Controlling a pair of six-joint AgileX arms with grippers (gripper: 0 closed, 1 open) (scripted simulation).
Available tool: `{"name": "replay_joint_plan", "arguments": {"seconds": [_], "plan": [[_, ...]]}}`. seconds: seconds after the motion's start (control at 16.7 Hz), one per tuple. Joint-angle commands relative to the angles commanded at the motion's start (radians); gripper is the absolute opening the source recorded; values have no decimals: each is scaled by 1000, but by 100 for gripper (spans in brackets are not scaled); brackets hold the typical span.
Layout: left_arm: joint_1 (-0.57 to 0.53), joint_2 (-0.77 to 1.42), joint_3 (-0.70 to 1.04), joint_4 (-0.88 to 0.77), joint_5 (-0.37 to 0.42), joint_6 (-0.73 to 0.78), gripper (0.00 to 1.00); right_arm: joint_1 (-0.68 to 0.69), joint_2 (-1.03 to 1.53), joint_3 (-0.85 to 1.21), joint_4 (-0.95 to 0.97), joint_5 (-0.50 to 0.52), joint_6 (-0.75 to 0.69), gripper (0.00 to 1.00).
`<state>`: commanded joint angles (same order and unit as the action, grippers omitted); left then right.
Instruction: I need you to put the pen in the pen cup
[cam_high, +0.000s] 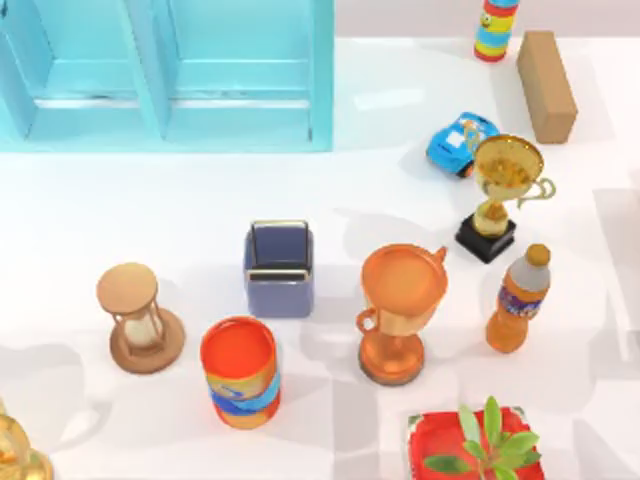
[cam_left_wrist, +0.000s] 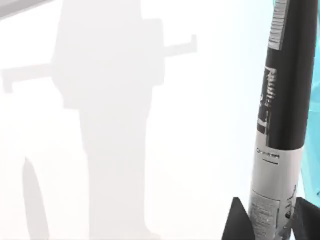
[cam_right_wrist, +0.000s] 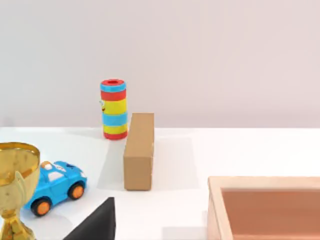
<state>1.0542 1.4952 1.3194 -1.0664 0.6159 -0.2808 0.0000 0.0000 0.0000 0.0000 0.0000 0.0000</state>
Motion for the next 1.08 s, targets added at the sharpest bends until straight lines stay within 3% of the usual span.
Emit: {"name": "replay_joint_plan", "arguments": {"seconds": [0.3,0.78,1.08], "plan": [[268,-363,157,-75,189,-73,0,0,0,0,0,0,0,100],[777,-1196,408,-277,593,-310,0,0,0,0,0,0,0,100],[989,-1640,549,-368,796,-481,0,0,0,0,0,0,0,100]]}}
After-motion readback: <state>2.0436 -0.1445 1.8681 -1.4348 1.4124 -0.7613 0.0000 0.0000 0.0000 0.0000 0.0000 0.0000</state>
